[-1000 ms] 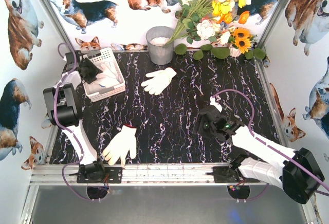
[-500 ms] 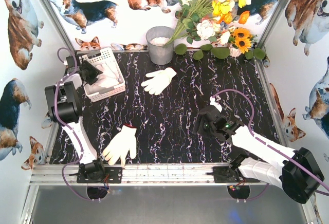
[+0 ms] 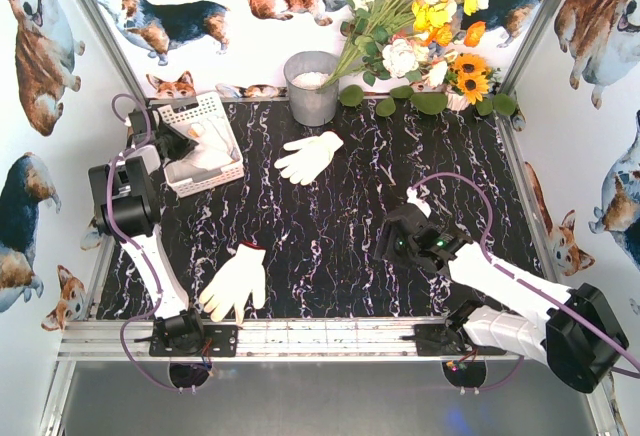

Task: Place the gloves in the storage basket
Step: Adjust the glove in the bin.

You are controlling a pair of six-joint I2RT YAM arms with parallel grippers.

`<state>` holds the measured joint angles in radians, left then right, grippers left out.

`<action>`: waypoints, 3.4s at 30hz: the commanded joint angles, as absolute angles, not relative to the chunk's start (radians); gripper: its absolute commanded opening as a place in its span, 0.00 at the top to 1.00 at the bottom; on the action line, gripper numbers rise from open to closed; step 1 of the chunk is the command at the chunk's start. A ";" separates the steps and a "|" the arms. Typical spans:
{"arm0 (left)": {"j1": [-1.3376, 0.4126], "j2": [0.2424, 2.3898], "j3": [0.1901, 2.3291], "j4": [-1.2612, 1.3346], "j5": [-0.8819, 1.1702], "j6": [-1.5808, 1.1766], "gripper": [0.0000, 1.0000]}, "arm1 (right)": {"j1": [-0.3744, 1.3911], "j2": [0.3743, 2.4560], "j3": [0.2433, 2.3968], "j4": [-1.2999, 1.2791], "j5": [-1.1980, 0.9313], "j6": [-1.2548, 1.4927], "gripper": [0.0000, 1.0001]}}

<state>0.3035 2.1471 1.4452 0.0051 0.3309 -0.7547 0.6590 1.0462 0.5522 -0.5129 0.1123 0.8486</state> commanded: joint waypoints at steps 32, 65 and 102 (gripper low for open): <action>0.279 2.206 1.525 0.052 0.373 -0.502 1.00 | 0.655 1.072 0.619 -0.476 0.111 0.839 0.46; 0.287 2.336 1.720 0.011 0.362 -0.588 0.58 | 0.653 1.075 0.623 -0.482 0.112 0.833 0.46; 0.281 2.350 1.722 0.102 0.389 -0.503 0.83 | 0.653 1.100 0.650 -0.498 0.099 0.834 0.46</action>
<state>0.2817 2.3386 1.6852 0.1238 0.4709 -0.5293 0.6586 1.1099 0.6006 -0.5144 0.0822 0.8394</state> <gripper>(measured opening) 0.100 0.539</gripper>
